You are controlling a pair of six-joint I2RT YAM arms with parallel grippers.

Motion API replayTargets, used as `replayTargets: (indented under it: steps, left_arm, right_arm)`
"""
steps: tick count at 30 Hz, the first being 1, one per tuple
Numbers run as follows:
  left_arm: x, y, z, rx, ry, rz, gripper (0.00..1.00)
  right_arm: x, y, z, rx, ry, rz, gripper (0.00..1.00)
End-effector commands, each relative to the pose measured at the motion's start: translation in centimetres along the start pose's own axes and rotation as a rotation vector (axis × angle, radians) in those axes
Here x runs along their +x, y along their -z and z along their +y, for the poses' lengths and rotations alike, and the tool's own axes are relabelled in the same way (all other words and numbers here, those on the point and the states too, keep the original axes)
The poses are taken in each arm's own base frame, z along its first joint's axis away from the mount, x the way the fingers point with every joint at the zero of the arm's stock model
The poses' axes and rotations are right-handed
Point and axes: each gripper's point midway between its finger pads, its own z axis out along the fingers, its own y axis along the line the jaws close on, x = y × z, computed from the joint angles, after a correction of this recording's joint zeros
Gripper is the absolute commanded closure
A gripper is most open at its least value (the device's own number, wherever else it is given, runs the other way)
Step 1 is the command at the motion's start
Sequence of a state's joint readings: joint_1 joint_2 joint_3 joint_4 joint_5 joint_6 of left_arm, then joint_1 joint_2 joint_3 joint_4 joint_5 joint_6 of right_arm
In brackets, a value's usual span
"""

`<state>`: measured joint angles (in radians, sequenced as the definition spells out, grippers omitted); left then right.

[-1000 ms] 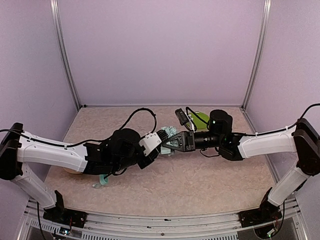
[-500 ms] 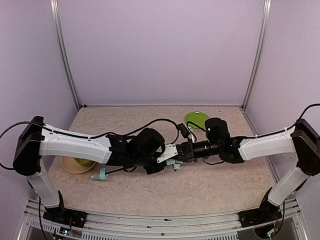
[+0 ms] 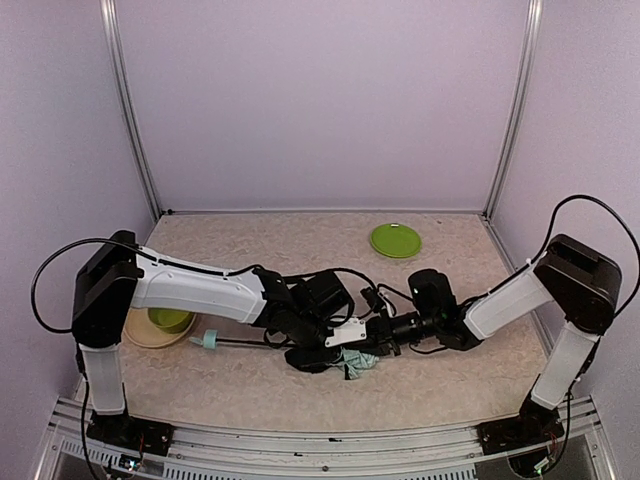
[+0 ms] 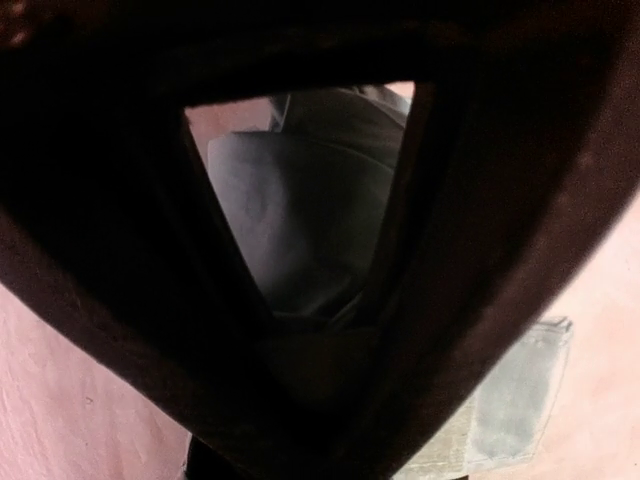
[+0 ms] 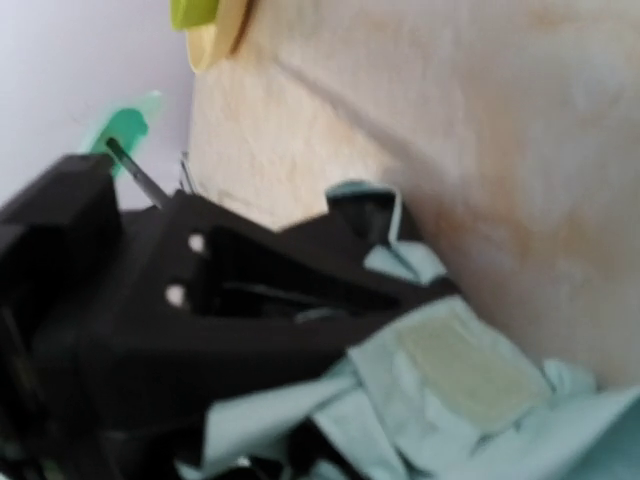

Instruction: Put away the umbrella

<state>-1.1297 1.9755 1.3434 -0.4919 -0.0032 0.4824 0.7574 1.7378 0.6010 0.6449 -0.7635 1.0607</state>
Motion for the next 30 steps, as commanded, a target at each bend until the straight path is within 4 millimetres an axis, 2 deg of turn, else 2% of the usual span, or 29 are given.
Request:
replayTargets:
  steps: [1, 5, 10, 13, 16, 19, 22, 27, 30]
  left_arm:
    - [0.2, -0.5, -10.4, 0.386, -0.172, 0.022, 0.99]
    - [1.3, -0.6, -9.5, 0.383, -0.088, 0.044, 0.99]
    - [1.5, -0.7, -8.4, 0.356, -0.017, 0.041, 0.99]
    - [1.5, -0.7, -7.5, 0.314, 0.037, 0.034, 1.0]
    - [1.6, -0.4, -6.9, 0.292, 0.072, 0.005, 1.0]
    - [1.9, -0.1, -6.0, 0.279, 0.119, -0.027, 1.0]
    - [2.4, 0.2, -3.6, 0.155, 0.165, -0.046, 1.0]
    - [3.3, 1.6, 0.9, -0.159, 0.133, -0.09, 1.0]
    - [3.5, 2.2, 0.9, -0.224, 0.035, -0.139, 1.0]
  right_arm:
    - [-9.0, 1.0, 1.7, 0.0, 0.053, -0.4, 0.89]
    - [-8.9, 1.3, 1.4, 0.005, 0.034, -0.415, 0.8]
    - [-9.1, 1.0, 2.2, -0.013, 0.045, -0.395, 0.79]
    - [-8.5, 1.0, 2.6, -0.026, 0.057, -0.369, 0.79]
    - [-8.2, 1.8, 3.0, 0.01, 0.145, -0.357, 0.77]
    - [-8.2, 3.6, 3.6, 0.09, 0.294, -0.364, 0.75]
    - [-7.8, 5.6, 3.6, 0.224, 0.408, -0.357, 0.71]
    - [-5.0, 6.1, 4.8, 0.218, 0.642, -0.201, 0.58]
    - [-2.6, 4.9, 4.2, 0.146, 0.64, -0.064, 0.5]
